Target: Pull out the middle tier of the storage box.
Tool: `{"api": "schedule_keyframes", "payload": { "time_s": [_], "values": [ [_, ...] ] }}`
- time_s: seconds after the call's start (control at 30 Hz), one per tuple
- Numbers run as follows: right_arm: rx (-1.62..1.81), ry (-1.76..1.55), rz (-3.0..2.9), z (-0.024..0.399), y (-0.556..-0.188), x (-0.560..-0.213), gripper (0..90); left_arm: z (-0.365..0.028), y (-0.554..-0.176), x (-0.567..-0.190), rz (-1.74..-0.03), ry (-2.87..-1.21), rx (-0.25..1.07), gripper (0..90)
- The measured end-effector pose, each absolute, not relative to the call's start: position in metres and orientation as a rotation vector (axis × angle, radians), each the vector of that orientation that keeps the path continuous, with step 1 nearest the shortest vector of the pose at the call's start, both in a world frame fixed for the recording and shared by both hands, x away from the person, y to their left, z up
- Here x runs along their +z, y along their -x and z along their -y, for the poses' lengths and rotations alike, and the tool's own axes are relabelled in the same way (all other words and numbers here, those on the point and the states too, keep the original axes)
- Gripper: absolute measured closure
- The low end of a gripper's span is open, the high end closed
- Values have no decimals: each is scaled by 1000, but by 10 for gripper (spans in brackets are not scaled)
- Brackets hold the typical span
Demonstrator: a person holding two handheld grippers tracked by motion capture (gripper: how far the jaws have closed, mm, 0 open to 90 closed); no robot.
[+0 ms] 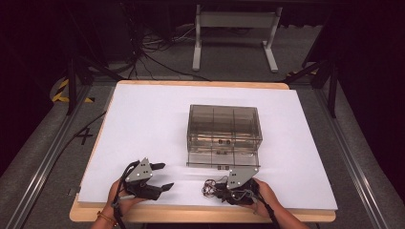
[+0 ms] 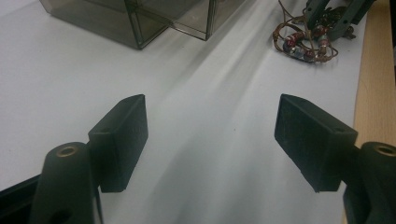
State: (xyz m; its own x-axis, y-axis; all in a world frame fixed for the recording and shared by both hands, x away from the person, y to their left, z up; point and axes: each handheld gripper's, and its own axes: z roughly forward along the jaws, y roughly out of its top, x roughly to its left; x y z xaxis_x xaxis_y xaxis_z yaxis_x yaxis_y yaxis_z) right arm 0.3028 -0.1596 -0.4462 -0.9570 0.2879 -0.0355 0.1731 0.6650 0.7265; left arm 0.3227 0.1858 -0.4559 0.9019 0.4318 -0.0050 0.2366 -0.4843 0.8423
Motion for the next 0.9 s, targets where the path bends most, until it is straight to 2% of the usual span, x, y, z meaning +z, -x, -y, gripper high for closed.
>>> {"api": "schedule_keyframes", "payload": {
  "time_s": [0.13, 0.4, 0.5, 0.53, 0.9],
  "values": [
    [1169, -383, -2730, 160, -303, -446, 719, -186, -323, -456, -481, -2096, 253, 261],
    [1147, -425, -2720, 161, -305, -448, 597, -186, -323, -456, -483, -2099, 248, 261],
    [1149, -415, -2736, 161, -305, -448, 633, -185, -323, -456, -481, -2102, 249, 261],
    [1159, -415, -2745, 161, -306, -449, 679, -185, -324, -456, -480, -2106, 249, 261],
    [1148, -376, -2751, 161, -304, -445, 743, -186, -323, -456, -480, -2096, 247, 259]
  ]
}}
